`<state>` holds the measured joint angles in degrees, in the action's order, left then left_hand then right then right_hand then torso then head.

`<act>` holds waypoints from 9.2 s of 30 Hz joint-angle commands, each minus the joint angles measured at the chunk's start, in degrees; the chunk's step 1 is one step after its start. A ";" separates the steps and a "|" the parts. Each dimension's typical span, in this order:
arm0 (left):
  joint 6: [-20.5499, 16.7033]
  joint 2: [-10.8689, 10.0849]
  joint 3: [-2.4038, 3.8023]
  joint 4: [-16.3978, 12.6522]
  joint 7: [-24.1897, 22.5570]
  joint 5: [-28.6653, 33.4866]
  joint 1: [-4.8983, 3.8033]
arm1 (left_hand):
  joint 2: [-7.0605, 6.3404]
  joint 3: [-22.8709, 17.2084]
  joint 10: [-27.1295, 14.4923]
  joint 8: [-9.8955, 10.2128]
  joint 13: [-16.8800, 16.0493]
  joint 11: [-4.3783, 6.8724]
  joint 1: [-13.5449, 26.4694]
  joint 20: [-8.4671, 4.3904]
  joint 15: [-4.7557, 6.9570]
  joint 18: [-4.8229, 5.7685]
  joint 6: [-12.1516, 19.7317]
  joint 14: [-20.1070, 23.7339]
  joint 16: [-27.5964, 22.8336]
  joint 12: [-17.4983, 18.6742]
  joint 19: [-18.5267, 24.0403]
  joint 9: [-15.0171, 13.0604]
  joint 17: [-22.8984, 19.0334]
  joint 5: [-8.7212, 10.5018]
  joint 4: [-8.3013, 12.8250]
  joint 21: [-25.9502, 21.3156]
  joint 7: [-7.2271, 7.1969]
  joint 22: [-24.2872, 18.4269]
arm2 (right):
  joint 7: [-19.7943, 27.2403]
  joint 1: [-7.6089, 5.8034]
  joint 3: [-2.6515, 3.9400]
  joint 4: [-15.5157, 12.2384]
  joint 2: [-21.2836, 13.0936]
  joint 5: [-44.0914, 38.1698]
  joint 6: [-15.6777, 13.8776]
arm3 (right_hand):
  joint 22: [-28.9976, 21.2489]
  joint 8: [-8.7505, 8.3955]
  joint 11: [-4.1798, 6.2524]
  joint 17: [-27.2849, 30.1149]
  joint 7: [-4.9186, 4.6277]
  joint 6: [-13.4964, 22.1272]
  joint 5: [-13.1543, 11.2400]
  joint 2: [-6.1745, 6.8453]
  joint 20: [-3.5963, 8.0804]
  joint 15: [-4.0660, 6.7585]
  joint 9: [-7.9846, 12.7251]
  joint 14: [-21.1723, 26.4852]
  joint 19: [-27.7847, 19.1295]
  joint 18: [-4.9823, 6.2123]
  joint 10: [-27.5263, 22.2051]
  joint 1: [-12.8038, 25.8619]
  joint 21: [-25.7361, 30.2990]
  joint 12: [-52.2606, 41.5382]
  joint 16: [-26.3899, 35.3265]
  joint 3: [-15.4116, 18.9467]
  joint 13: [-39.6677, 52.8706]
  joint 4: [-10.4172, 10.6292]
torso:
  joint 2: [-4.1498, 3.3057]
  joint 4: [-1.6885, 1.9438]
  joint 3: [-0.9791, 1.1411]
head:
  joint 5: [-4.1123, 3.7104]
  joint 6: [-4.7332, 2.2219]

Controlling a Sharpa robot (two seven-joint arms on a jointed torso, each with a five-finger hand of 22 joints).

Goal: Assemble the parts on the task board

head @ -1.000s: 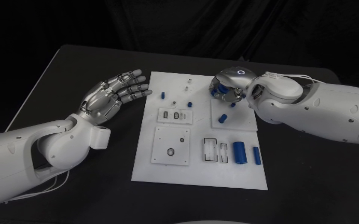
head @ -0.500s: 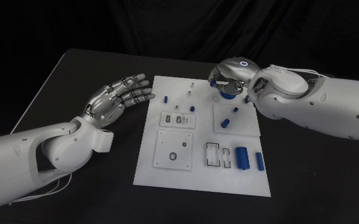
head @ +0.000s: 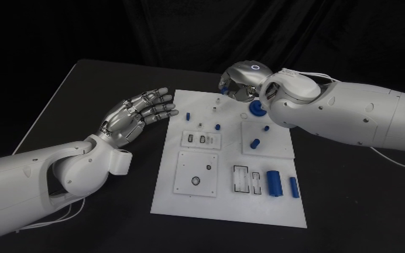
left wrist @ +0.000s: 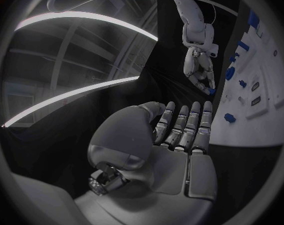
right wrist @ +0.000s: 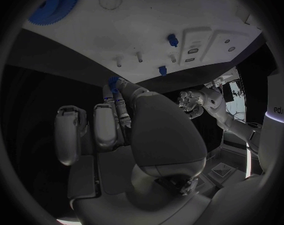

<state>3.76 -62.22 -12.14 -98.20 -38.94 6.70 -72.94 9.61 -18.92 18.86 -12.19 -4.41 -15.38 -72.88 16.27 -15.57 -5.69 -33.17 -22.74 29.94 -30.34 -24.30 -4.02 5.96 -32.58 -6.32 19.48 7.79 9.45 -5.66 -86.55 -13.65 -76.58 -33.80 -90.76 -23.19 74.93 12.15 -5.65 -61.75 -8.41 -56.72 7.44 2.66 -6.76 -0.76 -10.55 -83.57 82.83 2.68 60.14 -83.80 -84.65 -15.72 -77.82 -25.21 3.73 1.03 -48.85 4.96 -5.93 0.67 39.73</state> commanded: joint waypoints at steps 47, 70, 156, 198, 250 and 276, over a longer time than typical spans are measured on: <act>2.10 0.18 0.02 0.71 -8.16 0.12 -0.05 | -0.01 -1.02 0.07 -0.37 0.12 -0.45 0.94 0.17 0.01 0.78 -0.26 0.34 0.44 -0.32 0.47 0.00 -0.16 0.05 0.25 -0.21 0.22 -0.09 | 1.74 2.64 0.08 6.13 4.63 0.77 2.98 | -0.57 -2.77 -0.33 2.45 -0.69 1.97 -0.22 0.81 -0.37 -0.35 0.17 0.99 -1.15 0.95 -0.56 0.52 1.45 4.03 1.93 0.28 0.00 0.84 | -0.08 -0.21 0.22 | -0.48 0.00; 2.33 0.45 0.02 1.11 -7.51 0.60 -0.05 | 0.07 -1.17 0.05 -0.34 0.14 -0.47 1.01 0.17 0.01 0.78 -0.14 0.38 0.48 -0.32 0.48 0.02 -0.18 0.06 0.24 -0.21 0.26 -0.10 | 0.45 3.18 0.10 7.47 5.60 2.33 5.61 | -6.56 -8.70 -3.33 8.00 0.77 18.64 -2.24 2.50 -1.99 -1.95 4.16 4.40 -5.11 2.35 -17.01 2.15 5.20 10.76 5.26 5.73 0.01 2.00 | -0.07 -0.22 0.27 | -0.54 0.14; 3.67 0.64 0.02 1.98 -5.38 0.68 0.06 | 0.41 -1.82 0.15 -0.50 0.15 -0.65 1.32 0.17 0.00 0.80 -0.42 0.58 0.64 -0.40 0.66 -0.02 -0.29 -0.09 0.14 -0.28 0.48 -0.16 | -5.99 3.32 -0.43 -4.26 -13.95 5.16 4.90 | 7.93 -7.73 2.57 -28.25 0.21 7.05 3.93 -0.02 1.22 1.46 6.04 -6.43 2.03 -0.56 29.86 11.70 -1.17 -74.28 -12.18 16.10 86.27 8.64 | 0.32 -0.76 0.27 | -0.57 1.02; 4.36 0.94 0.03 2.91 -4.74 0.68 0.19 | 0.50 -2.07 0.10 -0.39 0.17 -0.71 1.43 0.18 -0.01 0.82 -0.13 0.70 0.69 -0.39 0.75 0.02 -0.33 -0.10 0.10 -0.32 0.58 -0.18 | -2.94 4.55 -0.33 -3.84 -11.66 -0.58 -3.33 | 12.42 4.71 6.04 -28.25 4.79 -4.17 28.94 1.45 4.08 4.51 -9.32 -6.43 5.26 -1.83 29.86 9.63 -3.60 -74.28 -12.18 11.25 86.27 1.48 | 0.34 -0.69 0.25 | -0.32 0.55; 4.86 2.18 0.03 4.07 -4.15 0.68 0.22 | 0.61 -2.30 0.10 -0.41 0.17 -0.76 1.55 0.18 -0.02 0.83 -0.13 0.77 0.75 -0.42 0.81 0.02 -0.36 -0.10 0.04 -0.34 0.67 -0.20 | -2.06 3.50 -0.18 -0.69 1.48 0.02 3.98 | 15.07 1.75 4.42 -28.25 2.90 2.61 25.90 1.72 3.11 3.26 -16.00 -6.43 7.17 -2.68 29.86 13.64 -5.35 -74.28 -12.18 7.97 86.27 1.62 | 0.27 -0.89 0.29 | -0.66 0.08; 4.99 2.36 0.03 4.67 -3.58 0.68 0.26 | 0.65 -2.53 0.11 -0.36 0.17 -0.78 1.68 0.18 -0.03 0.83 0.06 0.84 0.83 -0.45 0.86 0.04 -0.40 -0.08 0.01 -0.35 0.75 -0.21 | -1.82 3.76 -0.17 -1.16 1.54 0.02 5.94 | 13.99 -7.59 4.14 -28.25 1.39 11.27 14.68 2.34 2.60 2.98 -9.72 -6.43 6.25 -2.26 29.86 14.26 -4.53 -74.28 -12.18 7.92 86.27 1.55 | 0.32 -0.76 0.26 | -0.74 0.14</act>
<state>7.89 -59.96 -12.15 -93.49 -38.98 7.29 -72.78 10.29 -20.98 18.83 -12.42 -4.31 -15.78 -71.75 16.47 -15.55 -5.69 -33.17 -22.33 30.47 -30.55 -23.68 -4.01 5.61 -32.57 -6.32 19.48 8.20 9.32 -7.42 -82.94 -13.83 -77.59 -32.21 -90.62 -18.39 74.91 4.64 -1.13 -74.91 -7.02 -45.49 22.05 4.87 -3.70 2.44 -20.36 -84.03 84.05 0.44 84.02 -70.04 -89.34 -89.84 -89.85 -17.42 74.91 2.68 -48.49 4.21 -5.67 -0.08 39.77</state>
